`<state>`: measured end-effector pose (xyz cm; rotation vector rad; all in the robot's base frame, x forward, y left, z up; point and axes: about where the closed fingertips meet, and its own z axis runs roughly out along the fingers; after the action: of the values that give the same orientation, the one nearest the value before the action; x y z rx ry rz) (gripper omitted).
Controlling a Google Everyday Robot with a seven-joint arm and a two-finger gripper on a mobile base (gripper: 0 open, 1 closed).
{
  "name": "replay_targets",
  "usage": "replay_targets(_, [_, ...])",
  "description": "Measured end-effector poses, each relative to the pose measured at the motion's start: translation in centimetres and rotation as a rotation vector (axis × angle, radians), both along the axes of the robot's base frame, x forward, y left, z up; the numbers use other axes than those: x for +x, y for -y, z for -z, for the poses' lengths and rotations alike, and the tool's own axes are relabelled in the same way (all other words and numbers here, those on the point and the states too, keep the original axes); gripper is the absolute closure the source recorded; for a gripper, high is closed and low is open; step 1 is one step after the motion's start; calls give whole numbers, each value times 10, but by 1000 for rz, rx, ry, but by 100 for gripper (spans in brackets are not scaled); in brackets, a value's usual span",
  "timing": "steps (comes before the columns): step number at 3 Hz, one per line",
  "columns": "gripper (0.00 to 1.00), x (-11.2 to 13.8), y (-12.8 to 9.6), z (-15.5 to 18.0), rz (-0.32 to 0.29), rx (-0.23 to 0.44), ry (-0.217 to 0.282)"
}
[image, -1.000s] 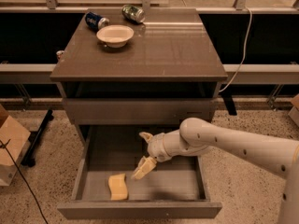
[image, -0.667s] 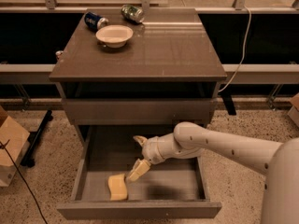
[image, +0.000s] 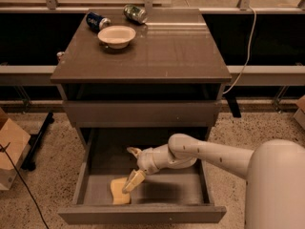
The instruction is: Pick sponge from middle drawer and place on counter
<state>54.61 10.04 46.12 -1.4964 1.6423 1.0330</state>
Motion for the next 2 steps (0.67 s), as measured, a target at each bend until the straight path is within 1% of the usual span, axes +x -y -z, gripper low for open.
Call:
replay_targets(1, [0, -9, -18, 23, -36, 36, -22])
replay_targets(2, [0, -16, -30, 43, -47, 61, -46])
